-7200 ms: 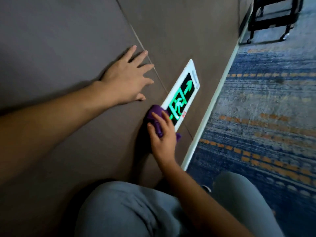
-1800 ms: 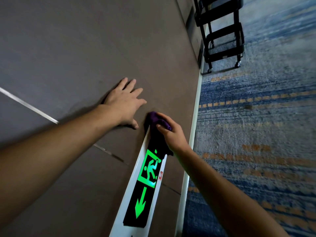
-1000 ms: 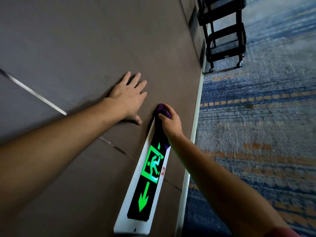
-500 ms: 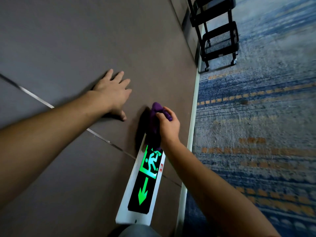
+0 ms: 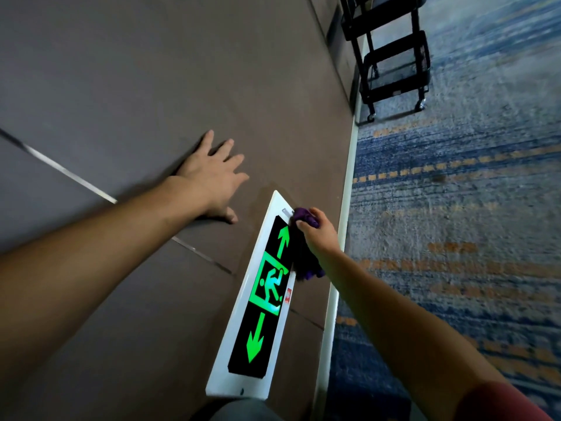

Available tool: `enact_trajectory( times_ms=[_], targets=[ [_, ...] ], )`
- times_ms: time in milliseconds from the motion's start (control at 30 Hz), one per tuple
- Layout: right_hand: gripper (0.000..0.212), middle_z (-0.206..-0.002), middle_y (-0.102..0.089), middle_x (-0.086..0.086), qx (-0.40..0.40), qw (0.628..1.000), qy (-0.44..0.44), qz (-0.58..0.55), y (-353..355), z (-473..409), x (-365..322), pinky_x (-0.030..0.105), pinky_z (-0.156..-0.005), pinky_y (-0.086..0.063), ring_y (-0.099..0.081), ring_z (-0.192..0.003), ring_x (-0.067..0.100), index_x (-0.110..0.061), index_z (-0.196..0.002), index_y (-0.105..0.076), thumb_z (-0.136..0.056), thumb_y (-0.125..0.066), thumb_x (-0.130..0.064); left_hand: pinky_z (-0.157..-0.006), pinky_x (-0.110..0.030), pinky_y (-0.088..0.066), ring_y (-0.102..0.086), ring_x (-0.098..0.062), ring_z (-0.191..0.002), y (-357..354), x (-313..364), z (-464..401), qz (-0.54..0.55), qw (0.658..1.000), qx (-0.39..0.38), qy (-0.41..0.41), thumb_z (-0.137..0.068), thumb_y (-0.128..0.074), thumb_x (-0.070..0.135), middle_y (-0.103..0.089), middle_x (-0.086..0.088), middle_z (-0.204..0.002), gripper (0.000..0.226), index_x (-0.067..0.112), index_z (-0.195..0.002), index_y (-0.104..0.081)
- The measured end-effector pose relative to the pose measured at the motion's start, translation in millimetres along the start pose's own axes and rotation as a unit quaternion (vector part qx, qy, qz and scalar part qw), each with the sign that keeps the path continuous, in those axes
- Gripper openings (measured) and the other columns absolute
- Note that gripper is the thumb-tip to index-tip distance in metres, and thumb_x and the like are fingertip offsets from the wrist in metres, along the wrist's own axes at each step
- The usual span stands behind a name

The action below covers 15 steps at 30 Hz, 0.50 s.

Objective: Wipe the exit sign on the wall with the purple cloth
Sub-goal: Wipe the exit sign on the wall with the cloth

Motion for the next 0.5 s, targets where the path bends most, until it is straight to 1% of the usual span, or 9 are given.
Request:
enact_trajectory(
  times_ms=[67,100,133,200,233,300,367,433,500],
  targets=[
    [0.056,-0.136,-0.063,0.009,-0.058,0.997,-0.025,0.033,-8.5,1.0,10.2,0.036,-0.091,-0.061,-0.069,-0.108,0.026,-0.032,-0.153,-0.044,-0.101,-0.062,-0.024,-0.122,-0.065,0.001,0.003,-0.035,-0.157,-0.7,4.9,-2.9,-0.006,1.0,-0.003,-0.01,-0.083,-0.044,0.083,-0.009,-0.007,-0.171,0.095,0.032,-0.16,-0.02],
    [0.058,-0.138,-0.062,0.009,-0.062,0.997,-0.031,0.038,-8.9,2.9,15.8,0.036,-0.09,-0.061,-0.069,-0.109,0.026,-0.034,-0.155,-0.042,-0.102,-0.062,-0.024,-0.122,-0.065,0.001,0.003,-0.035,-0.157,-1.3,6.8,-3.6,-0.008,1.0,-0.005,-0.016,-0.084,-0.043,0.082,-0.008,-0.007,-0.171,0.094,0.032,-0.16,-0.02],
    [0.059,-0.139,-0.062,0.009,-0.06,0.997,-0.032,0.044,-7.9,6.9,20.1,0.033,-0.086,-0.06,-0.069,-0.107,0.025,-0.034,-0.156,-0.041,-0.102,-0.062,-0.024,-0.122,-0.065,0.001,0.003,-0.036,-0.157,-1.9,7.3,-3.6,-0.006,1.0,-0.005,-0.019,-0.085,-0.044,0.081,-0.009,-0.007,-0.171,0.094,0.032,-0.16,-0.02],
    [0.061,-0.136,-0.062,0.006,-0.06,0.996,-0.032,0.065,-6.6,19.8,29.1,0.023,-0.073,-0.057,-0.068,-0.1,0.021,-0.036,-0.157,-0.039,-0.102,-0.062,-0.024,-0.122,-0.064,0.001,0.002,-0.035,-0.157,-2.5,6.5,-1.4,0.003,1.0,0.002,-0.018,-0.085,-0.044,0.081,-0.01,-0.006,-0.171,0.093,0.032,-0.16,-0.02],
    [0.062,-0.134,-0.062,0.005,-0.063,0.995,-0.033,0.069,-7.0,27.8,33.9,0.022,-0.071,-0.056,-0.068,-0.098,0.019,-0.037,-0.157,-0.038,-0.102,-0.062,-0.023,-0.123,-0.063,0.001,0.002,-0.035,-0.157,-2.8,6.6,-0.2,0.006,1.0,0.006,-0.017,-0.085,-0.044,0.081,-0.01,-0.005,-0.171,0.093,0.031,-0.16,-0.021],
    [0.064,-0.136,-0.063,0.003,-0.071,0.994,-0.027,0.074,-10.7,41.8,45.2,0.029,-0.082,-0.06,-0.07,-0.102,0.021,-0.037,-0.157,-0.036,-0.101,-0.063,-0.022,-0.123,-0.063,0.0,0.001,-0.035,-0.157,-4.6,9.2,4.2,0.005,1.0,0.009,-0.018,-0.087,-0.044,0.078,-0.011,-0.006,-0.17,0.09,0.031,-0.16,-0.022],
    [0.066,-0.135,-0.063,-0.002,-0.078,0.993,-0.009,0.084,-14.1,54.1,53.0,0.035,-0.094,-0.059,-0.069,-0.109,0.022,-0.036,-0.157,-0.037,-0.1,-0.065,-0.021,-0.123,-0.063,0.0,0.001,-0.036,-0.157,-7.0,12.8,11.3,0.002,1.0,0.016,-0.023,-0.09,-0.042,0.076,-0.011,-0.006,-0.17,0.086,0.031,-0.16,-0.022],
    [0.065,-0.134,-0.065,-0.004,-0.097,0.992,-0.008,0.076,-14.1,63.0,61.2,0.034,-0.097,-0.056,-0.069,-0.111,0.02,-0.035,-0.155,-0.041,-0.098,-0.067,-0.018,-0.123,-0.062,0.001,0.001,-0.035,-0.157,-10.4,17.1,20.6,-0.001,0.999,0.019,-0.036,-0.092,-0.036,0.076,-0.009,-0.005,-0.171,0.081,0.034,-0.16,-0.022],
    [0.062,-0.131,-0.069,-0.003,-0.121,0.991,-0.021,0.046,-8.5,70.4,73.6,0.037,-0.101,-0.056,-0.07,-0.111,0.019,-0.035,-0.151,-0.05,-0.095,-0.069,-0.015,-0.124,-0.061,0.0,0.002,-0.035,-0.157,-13.2,20.2,28.4,0.0,0.999,0.016,-0.047,-0.093,-0.034,0.075,-0.008,-0.003,-0.171,0.076,0.04,-0.158,-0.022]
  ],
)
Point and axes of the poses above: each hand's wrist, its own z-axis away from the middle knuckle, its own y-axis out of the back of the hand, x = y × z, the point moved 7 cm from there along -z, towards the middle knuckle
